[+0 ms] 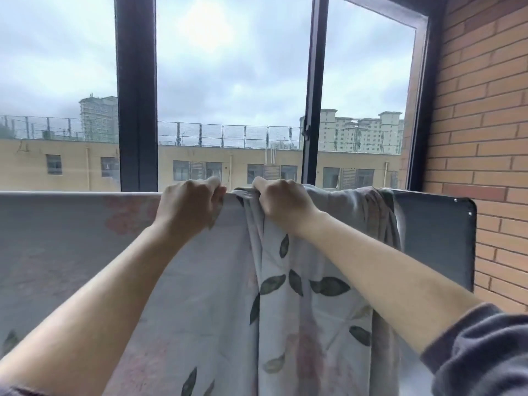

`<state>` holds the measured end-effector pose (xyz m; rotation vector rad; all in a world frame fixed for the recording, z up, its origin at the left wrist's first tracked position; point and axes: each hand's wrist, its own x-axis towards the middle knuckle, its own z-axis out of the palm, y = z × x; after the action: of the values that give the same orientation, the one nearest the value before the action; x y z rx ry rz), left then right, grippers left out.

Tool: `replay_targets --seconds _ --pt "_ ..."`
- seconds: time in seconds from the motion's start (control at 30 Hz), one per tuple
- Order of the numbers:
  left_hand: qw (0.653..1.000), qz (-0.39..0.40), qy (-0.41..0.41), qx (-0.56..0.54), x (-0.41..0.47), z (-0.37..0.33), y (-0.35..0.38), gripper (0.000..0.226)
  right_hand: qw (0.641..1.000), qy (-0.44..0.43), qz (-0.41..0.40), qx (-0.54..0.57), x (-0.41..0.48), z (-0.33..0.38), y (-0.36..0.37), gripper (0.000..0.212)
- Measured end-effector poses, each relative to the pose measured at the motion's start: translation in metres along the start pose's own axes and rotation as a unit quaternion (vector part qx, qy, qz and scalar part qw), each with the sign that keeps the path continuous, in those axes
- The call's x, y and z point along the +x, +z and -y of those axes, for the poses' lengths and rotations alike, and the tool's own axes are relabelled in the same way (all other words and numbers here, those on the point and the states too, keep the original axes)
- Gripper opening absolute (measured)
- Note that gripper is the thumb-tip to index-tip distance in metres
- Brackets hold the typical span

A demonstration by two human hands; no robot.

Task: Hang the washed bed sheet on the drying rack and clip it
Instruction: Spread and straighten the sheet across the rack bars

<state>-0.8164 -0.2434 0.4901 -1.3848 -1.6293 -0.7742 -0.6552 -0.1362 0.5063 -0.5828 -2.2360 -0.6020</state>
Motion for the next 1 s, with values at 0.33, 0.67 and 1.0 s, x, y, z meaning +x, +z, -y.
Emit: replay_targets --seconds 0.33,0.67,1.0 --pt "0.996 -0.005 -0.070 -0.054 0.012 0.025 -0.001 0.029 0.964 0.232 -0.076 0.106 0.003 -0.057 0.008 0.020" --pt "0.989 0.016 -0.146 0.008 0.014 0.021 0.000 0.021 0.965 0.248 -0.047 0.074 -0.010 -0.080 0.019 0.025" --pt "0.988 0.109 -0.016 -0.105 0.047 -0.066 0.039 0.025 0.967 0.224 0.017 0.117 -0.016 -0.096 0.014 0.031"
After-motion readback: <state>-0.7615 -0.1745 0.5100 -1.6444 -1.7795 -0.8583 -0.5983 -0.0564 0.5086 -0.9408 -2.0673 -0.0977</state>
